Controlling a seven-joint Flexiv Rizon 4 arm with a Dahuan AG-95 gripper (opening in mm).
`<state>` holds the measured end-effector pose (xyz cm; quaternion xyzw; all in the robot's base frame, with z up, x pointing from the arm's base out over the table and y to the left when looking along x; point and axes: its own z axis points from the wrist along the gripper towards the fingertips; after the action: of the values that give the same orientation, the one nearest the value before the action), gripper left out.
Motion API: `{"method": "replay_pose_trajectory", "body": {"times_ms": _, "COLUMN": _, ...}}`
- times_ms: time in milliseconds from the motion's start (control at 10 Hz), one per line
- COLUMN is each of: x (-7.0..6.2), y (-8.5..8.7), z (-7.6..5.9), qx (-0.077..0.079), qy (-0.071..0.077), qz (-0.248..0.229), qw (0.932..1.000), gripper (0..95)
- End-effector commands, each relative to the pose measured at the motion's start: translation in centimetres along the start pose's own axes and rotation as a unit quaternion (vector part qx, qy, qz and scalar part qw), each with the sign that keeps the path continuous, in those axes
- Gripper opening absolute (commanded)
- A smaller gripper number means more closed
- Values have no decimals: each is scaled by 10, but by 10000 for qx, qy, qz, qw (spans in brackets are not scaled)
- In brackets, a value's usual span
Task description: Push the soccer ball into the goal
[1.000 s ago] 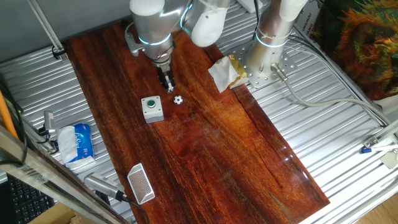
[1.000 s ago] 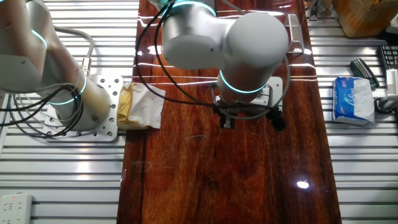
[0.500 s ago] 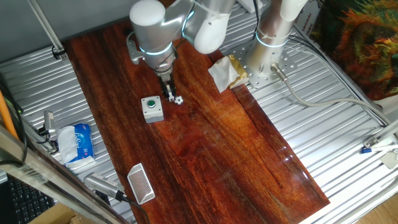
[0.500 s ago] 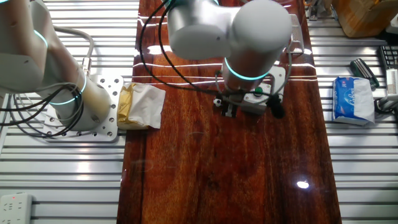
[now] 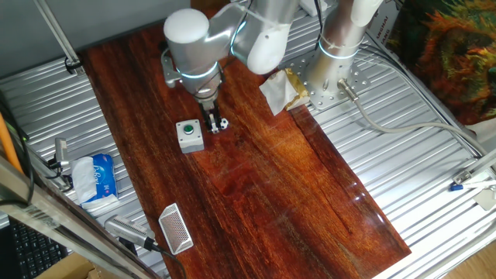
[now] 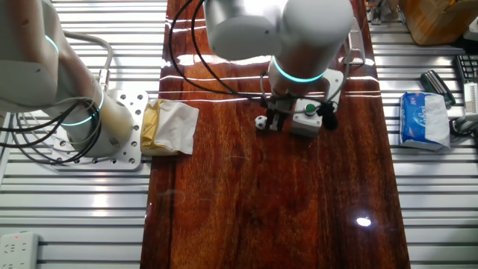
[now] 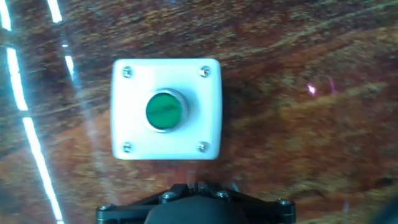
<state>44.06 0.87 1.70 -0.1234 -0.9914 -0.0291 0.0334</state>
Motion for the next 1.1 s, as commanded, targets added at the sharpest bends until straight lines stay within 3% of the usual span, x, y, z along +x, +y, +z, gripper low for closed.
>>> {"method": "replay_pose_trajectory", "body": {"times_ms": 100, "x": 1, "y": -17, "z": -9, "qx": 150, "qy": -104, "qz": -436, "qw": 9989, "gripper": 0}}
{"method": "replay_pose_trajectory", "body": {"times_ms": 400, "x": 4, "y": -47, "z": -22, "qx": 185, "qy": -57, "qz": -805, "qw": 9966, "gripper": 0}}
{"method": "replay_pose_trajectory", "body": {"times_ms": 700, "x": 7, "y": -63, "z": -27, "qx": 211, "qy": 34, "qz": -1022, "qw": 9945, "gripper": 0}}
{"method": "replay_pose_trajectory", "body": {"times_ms": 1100, "x": 20, "y": -72, "z": -8, "qx": 211, "qy": -73, "qz": -1098, "qw": 9937, "gripper": 0}}
